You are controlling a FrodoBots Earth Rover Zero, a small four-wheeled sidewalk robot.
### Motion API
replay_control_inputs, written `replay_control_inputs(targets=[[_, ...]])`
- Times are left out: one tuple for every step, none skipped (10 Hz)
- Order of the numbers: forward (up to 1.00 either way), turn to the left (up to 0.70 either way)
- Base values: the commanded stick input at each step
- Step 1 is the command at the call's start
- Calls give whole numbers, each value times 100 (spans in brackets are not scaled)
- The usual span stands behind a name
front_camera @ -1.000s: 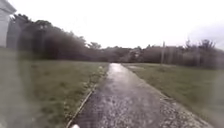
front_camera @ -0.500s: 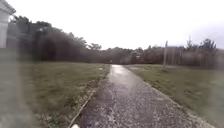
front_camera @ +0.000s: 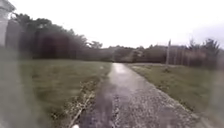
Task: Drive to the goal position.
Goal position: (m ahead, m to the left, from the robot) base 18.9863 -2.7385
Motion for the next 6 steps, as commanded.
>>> replay_control_inputs(targets=[[70,0],[70,0],[70,-11],[70,-24],[70,-33],[70,-14]])
